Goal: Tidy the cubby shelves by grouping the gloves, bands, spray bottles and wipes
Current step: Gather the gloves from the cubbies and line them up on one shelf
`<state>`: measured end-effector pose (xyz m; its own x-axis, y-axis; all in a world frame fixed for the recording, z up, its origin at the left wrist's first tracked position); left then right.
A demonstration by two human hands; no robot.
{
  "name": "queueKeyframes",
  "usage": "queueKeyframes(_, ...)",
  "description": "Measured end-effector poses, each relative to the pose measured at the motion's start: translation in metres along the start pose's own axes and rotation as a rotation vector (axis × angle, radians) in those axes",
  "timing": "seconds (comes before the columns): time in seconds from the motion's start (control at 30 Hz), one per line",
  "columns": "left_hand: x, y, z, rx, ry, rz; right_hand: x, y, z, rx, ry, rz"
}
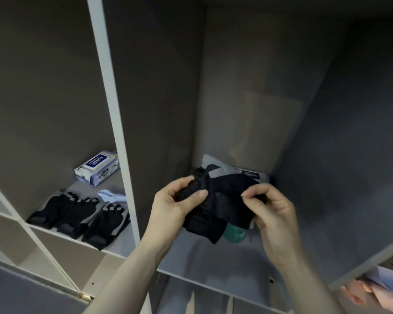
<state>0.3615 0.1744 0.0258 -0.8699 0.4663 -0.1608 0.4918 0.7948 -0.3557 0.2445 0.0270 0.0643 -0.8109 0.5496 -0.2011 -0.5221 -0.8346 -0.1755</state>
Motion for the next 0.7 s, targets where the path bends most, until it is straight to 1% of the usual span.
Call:
queueKeyframes(0.03, -0.002, 0.001, -0.004, -0.021, -0.037, -0.013, 0.002, -0.007, -0.003, -0.096, -0.058, 0.074)
queueKeyframes(0.07, -0.003, 0.000, -0.009, -0.052, -0.072, -0.014, 0.004, -0.011, -0.007, -0.191, -0.117, 0.115)
queueKeyframes(0.1, -0.003, 0.000, -0.013, -0.081, -0.103, -0.009, 0.006, -0.012, -0.012, -0.263, -0.169, 0.112)
queueKeyframes(0.13, -0.003, -0.001, -0.016, -0.101, -0.127, 0.003, 0.006, -0.010, -0.018, -0.309, -0.212, 0.064)
queueKeyframes(0.23, -0.002, 0.001, -0.021, -0.104, -0.154, 0.039, 0.005, 0.011, -0.028, -0.353, -0.261, -0.210)
queueKeyframes(0.3, -0.001, 0.004, -0.021, -0.084, -0.149, 0.053, 0.005, 0.031, -0.021, -0.395, -0.219, -0.370)
queueKeyframes(0.37, 0.000, 0.007, -0.022, -0.081, -0.152, 0.059, 0.006, 0.048, -0.010, -0.410, -0.145, -0.449)
queueKeyframes(0.5, 0.003, 0.007, -0.020, -0.084, -0.138, 0.067, 0.005, 0.054, 0.007, -0.315, 0.037, -0.468)
queueKeyframes(0.63, 0.005, 0.002, -0.013, -0.084, -0.106, 0.053, 0.009, 0.035, 0.020, -0.132, 0.237, -0.452)
queueKeyframes(0.7, 0.005, 0.001, -0.012, -0.039, -0.098, 0.027, 0.012, 0.029, 0.020, -0.111, 0.302, -0.471)
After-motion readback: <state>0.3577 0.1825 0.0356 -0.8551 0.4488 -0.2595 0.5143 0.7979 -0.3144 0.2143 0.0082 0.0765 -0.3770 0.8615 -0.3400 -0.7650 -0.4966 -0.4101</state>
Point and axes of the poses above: each hand's wrist, its own x-axis away from the middle knuckle, its own y-axis out of the back of the hand, z = x × y, the point moved 8 cm from there along -x, towards the middle knuckle, and after that the axes turned 6 degrees about -y, right-handed, at the moved point
